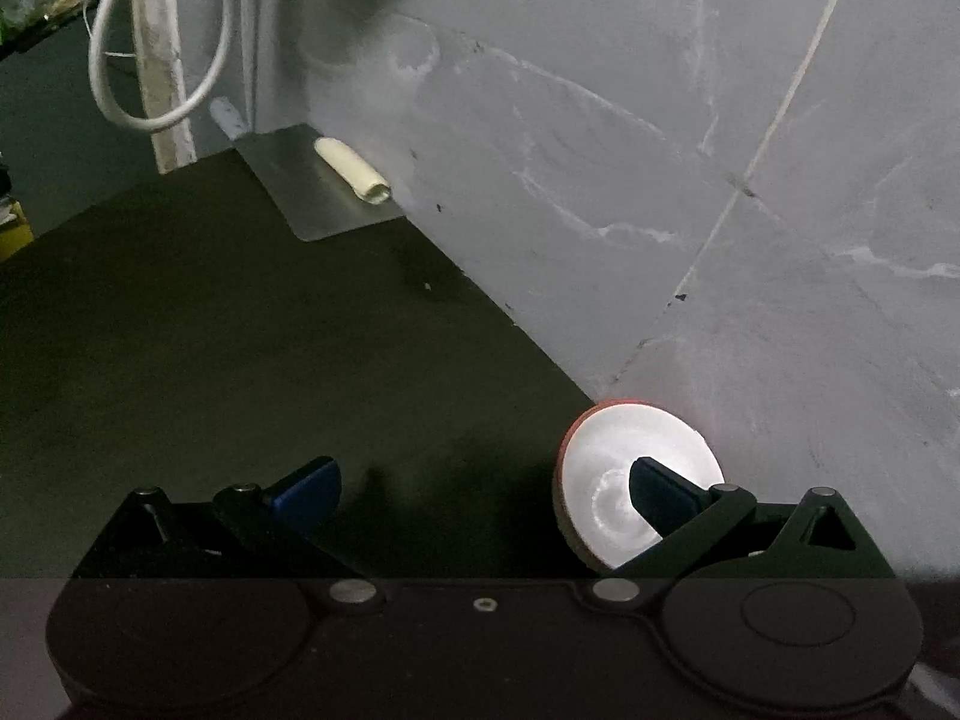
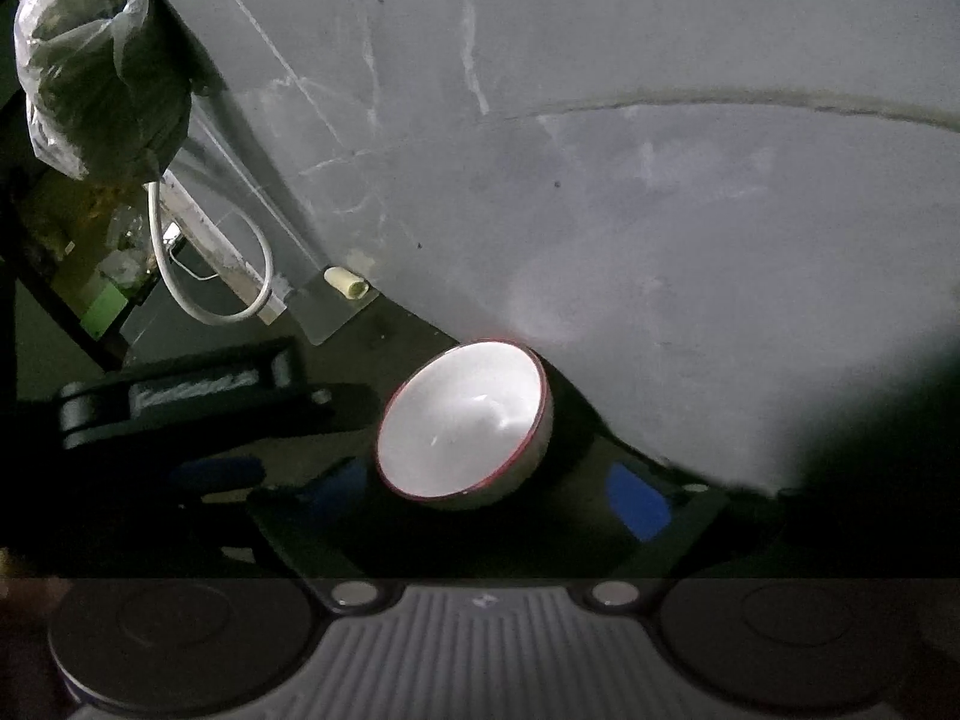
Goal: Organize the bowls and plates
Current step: 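Close both grippers on the rim of the second white red-rimmed bowl, then lift the second white bowl with both grippers and carry it to the pot, then lower the held bowl into the first bowl inside the steel pot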
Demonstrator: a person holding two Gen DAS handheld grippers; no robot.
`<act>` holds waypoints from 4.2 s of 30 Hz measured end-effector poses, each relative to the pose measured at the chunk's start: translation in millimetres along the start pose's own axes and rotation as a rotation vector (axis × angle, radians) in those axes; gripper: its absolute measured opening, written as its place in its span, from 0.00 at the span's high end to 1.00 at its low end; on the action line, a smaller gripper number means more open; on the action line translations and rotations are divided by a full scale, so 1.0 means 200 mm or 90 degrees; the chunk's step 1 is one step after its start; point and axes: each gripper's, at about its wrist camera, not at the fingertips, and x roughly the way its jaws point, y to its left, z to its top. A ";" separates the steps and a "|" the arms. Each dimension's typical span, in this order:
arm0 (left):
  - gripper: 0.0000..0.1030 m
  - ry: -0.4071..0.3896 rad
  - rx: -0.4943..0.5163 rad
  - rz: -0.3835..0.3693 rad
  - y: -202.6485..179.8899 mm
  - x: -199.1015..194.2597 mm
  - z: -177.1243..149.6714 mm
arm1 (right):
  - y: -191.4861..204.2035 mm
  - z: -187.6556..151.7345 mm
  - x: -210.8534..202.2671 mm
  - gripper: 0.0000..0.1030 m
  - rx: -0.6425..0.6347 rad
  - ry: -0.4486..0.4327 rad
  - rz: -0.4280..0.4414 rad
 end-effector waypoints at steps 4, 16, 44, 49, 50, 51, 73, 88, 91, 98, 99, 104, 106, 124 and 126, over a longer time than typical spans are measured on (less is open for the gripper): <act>0.08 0.025 -0.003 -0.012 -0.03 0.07 0.03 | 0.00 0.00 0.03 0.21 -0.002 0.012 0.000; 0.60 0.056 -0.007 -0.089 -0.03 0.16 0.04 | -0.01 0.02 0.10 0.45 0.001 0.025 0.004; 0.89 -0.070 -0.018 -0.117 0.05 -0.33 -0.10 | 0.17 0.04 -0.22 0.72 -0.101 -0.037 0.066; 0.89 -0.136 0.005 -0.107 0.02 -0.54 -0.14 | 0.26 0.02 -0.40 0.74 -0.137 -0.082 0.083; 0.89 -0.149 0.009 -0.105 0.02 -0.59 -0.15 | 0.27 0.02 -0.44 0.75 -0.143 -0.091 0.086; 0.89 -0.160 0.012 -0.104 0.01 -0.62 -0.17 | 0.29 0.01 -0.48 0.75 -0.149 -0.100 0.089; 0.88 -0.367 0.011 -0.062 -0.05 -1.42 -0.67 | 0.59 -0.24 -1.20 0.84 -0.259 -0.240 0.155; 0.86 -0.395 -0.071 0.012 0.14 -1.77 -1.14 | 0.82 -0.55 -1.37 0.89 -0.350 -0.203 0.250; 0.86 -0.393 -0.077 0.022 0.15 -1.80 -1.20 | 0.85 -0.59 -1.39 0.89 -0.359 -0.197 0.260; 0.86 -0.381 -0.096 0.039 0.17 -1.84 -1.32 | 0.87 -0.67 -1.41 0.90 -0.383 -0.167 0.263; 0.86 -0.380 -0.099 0.041 0.18 -1.85 -1.33 | 0.87 -0.68 -1.41 0.90 -0.386 -0.163 0.264; 0.88 -0.367 -0.121 0.048 0.21 -1.84 -1.37 | 0.87 -0.72 -1.40 0.92 -0.403 -0.136 0.263; 0.88 -0.352 -0.132 0.056 0.22 -1.83 -1.37 | 0.88 -0.74 -1.39 0.92 -0.411 -0.117 0.258; 0.89 -0.115 -0.264 0.076 0.37 -1.57 -1.44 | 0.86 -0.85 -1.10 0.91 -0.440 0.128 0.191; 0.89 -0.100 -0.267 0.079 0.38 -1.56 -1.45 | 0.86 -0.86 -1.08 0.90 -0.442 0.149 0.186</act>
